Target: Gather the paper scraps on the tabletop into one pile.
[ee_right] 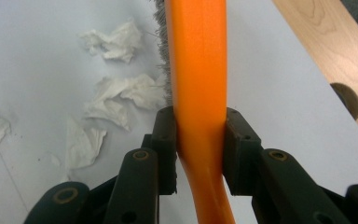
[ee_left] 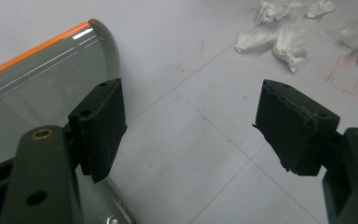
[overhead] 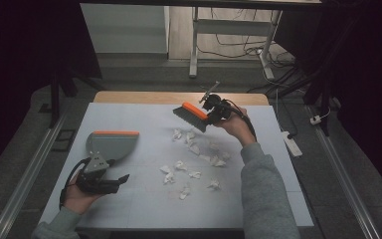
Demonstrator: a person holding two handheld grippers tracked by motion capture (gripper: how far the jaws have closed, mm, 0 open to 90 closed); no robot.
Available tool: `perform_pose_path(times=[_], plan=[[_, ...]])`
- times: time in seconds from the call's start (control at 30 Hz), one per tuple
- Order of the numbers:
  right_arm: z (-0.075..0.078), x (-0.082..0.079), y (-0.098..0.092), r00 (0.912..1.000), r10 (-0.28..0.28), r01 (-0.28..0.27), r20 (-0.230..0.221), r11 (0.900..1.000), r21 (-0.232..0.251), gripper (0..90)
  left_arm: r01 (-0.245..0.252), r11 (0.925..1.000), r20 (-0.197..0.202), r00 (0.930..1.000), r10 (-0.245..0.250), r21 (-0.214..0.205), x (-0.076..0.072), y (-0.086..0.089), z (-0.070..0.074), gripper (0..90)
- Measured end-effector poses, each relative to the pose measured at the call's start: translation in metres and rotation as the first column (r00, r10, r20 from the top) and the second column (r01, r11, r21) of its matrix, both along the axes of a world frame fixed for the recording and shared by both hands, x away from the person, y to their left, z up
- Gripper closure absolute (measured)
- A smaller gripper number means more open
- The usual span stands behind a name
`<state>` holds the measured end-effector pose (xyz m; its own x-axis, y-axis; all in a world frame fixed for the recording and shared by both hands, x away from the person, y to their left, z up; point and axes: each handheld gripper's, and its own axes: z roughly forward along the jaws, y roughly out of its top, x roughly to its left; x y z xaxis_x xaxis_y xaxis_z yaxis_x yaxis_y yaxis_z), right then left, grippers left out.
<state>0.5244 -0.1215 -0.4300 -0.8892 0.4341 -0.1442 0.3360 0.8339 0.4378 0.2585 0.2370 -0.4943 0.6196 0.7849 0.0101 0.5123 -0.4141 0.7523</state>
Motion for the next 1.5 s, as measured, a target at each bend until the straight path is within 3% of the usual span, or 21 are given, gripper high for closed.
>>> perform_pose_path(times=[0.17,0.43,0.57,0.6,0.67,0.83,0.87,1.0,1.03,1.17,1.3,1.37,1.5], plan=[[-0.005,0.001,0.011,0.9992,0.013,-0.012,0.038,0.9995,-0.028,69.3,-0.001,1.0000,0.001,1.0000,0.001,0.000,0.000,0.001,0.000,25.2],[-0.015,0.008,0.027,0.9973,0.056,-0.051,0.048,0.9939,-0.098,69.4,-0.004,1.0000,0.001,1.0000,0.004,-0.004,-0.001,0.003,0.000,25.2],[-0.023,0.003,0.037,0.9970,0.077,-0.077,-0.008,0.9889,-0.127,69.5,-0.009,0.9999,0.002,1.0000,0.009,-0.011,0.000,0.005,0.000,25.3],[-0.022,0.001,0.039,0.9957,0.090,-0.092,-0.023,0.9892,-0.114,69.7,-0.009,0.9999,0.001,1.0000,0.009,-0.011,0.000,0.006,0.000,25.3],[-0.022,-0.006,0.042,0.9907,0.128,-0.133,-0.047,0.9810,-0.141,69.7,-0.007,0.9999,0.000,1.0000,0.007,-0.011,0.000,0.005,-0.001,25.4],[-0.015,-0.028,0.042,0.9643,0.231,-0.251,-0.129,0.9541,-0.164,69.7,-0.004,1.0000,0.003,1.0000,0.004,-0.007,-0.001,0.003,0.000,25.4],[-0.011,-0.032,0.041,0.9653,0.238,-0.254,-0.107,0.9531,-0.165,69.7,-0.003,1.0000,0.004,1.0000,0.003,-0.007,-0.001,0.003,0.000,25.3],[0.003,-0.033,0.036,0.9858,0.168,-0.166,0.005,0.9802,-0.107,69.6,-0.001,1.0000,0.007,1.0000,0.001,-0.005,-0.002,0.001,0.001,25.4],[0.004,-0.031,0.036,0.9872,0.156,-0.151,0.035,0.9823,-0.111,69.6,-0.001,1.0000,0.007,1.0000,0.001,-0.005,-0.002,0.001,0.002,25.4],[-0.008,-0.021,0.044,0.9883,0.127,-0.113,0.085,0.9826,-0.147,69.6,0.001,1.0000,0.005,1.0000,-0.001,-0.004,-0.002,0.001,0.001,25.4],[-0.024,-0.013,0.051,0.9902,0.126,-0.114,0.060,0.9779,-0.175,69.7,0.000,1.0000,0.001,1.0000,0.000,-0.007,-0.001,0.003,-0.001,25.4],[-0.025,-0.014,0.054,0.9896,0.139,-0.132,0.038,0.9809,-0.143,69.7,0.001,1.0000,-0.003,1.0000,-0.001,-0.007,-0.001,0.004,-0.002,25.4],[-0.024,-0.026,0.062,0.9738,0.227,-0.224,-0.006,0.9527,-0.206,69.9,0.000,1.0000,-0.004,1.0000,0.000,-0.007,0.000,0.004,-0.002,25.5]])
